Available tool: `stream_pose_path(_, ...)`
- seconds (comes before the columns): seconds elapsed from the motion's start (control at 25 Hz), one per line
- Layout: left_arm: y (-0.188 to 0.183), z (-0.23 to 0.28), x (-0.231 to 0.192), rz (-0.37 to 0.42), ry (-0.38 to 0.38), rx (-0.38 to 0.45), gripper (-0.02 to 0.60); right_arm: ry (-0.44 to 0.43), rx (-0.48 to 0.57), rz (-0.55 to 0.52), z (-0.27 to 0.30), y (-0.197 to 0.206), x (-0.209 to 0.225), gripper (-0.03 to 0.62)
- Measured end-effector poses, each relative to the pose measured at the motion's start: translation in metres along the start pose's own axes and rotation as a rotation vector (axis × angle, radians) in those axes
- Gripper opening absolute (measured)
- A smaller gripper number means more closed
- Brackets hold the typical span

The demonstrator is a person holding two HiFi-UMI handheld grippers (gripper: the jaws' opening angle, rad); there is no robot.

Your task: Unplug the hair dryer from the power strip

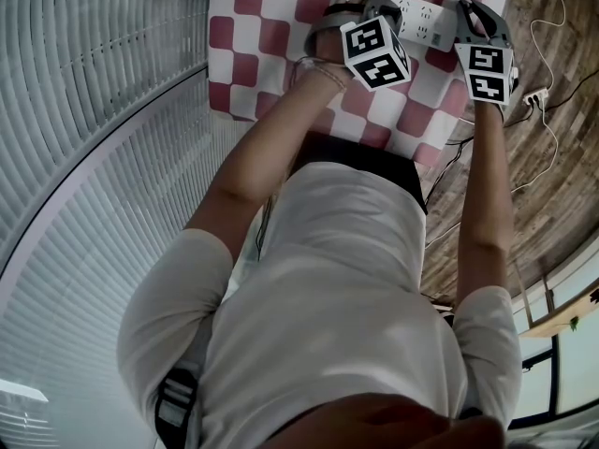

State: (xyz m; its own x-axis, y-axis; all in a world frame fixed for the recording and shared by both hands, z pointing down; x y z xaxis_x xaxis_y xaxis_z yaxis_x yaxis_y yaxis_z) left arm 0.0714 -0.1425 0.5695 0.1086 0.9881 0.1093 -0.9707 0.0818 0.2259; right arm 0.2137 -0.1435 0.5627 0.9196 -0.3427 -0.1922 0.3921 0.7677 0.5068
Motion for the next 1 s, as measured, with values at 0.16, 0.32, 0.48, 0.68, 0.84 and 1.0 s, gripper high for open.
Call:
stream_pose_path(0.16, 0.0, 0.0, -0.001, -0.001, 0.0, -0.002, 0.031, -0.009, 0.003, 0.001, 0.001, -0.001, 0.001, 0.067)
stream_pose_path(0.32, 0.0, 0.0, 0.0, -0.004, 0.001, -0.001, 0.031, 0.004, 0.009, -0.006, 0.001, 0.0, 0.0, 0.069)
stream_pose_path(0.48, 0.0, 0.0, 0.0, -0.003, 0.004, 0.002, 0.031, 0.012, 0.023, 0.017, 0.001, 0.003, -0.001, 0.078)
stream_pose_path(0.68, -0.001, 0.001, 0.0, 0.006, 0.009, -0.008, 0.031, -0.009, 0.047, 0.057, -0.004, 0.002, 0.0, 0.156)
stream_pose_path(0.84, -0.003, 0.001, -0.002, 0.007, 0.012, 0.0, 0.031, -0.022, 0.076, 0.073, -0.015, -0.002, 0.002, 0.167)
stream_pose_path(1.0, 0.0, 0.002, -0.002, 0.012, 0.029, 0.015, 0.031, -0.026, 0.097, 0.068, -0.03, -0.009, -0.002, 0.167)
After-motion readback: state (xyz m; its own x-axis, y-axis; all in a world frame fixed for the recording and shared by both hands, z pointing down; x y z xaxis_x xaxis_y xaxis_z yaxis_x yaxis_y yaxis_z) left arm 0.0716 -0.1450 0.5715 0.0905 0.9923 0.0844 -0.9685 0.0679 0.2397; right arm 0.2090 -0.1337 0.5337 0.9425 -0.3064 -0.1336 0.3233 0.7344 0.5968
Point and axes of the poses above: the fingertips, and each gripper's own axes: z forward along the fingers, x to its right, y out of its underside, the point moved 5 cm from there along -z, backward along the fingers, and after that the axes turned 15 degrees about -x, right-handed, at the moved point
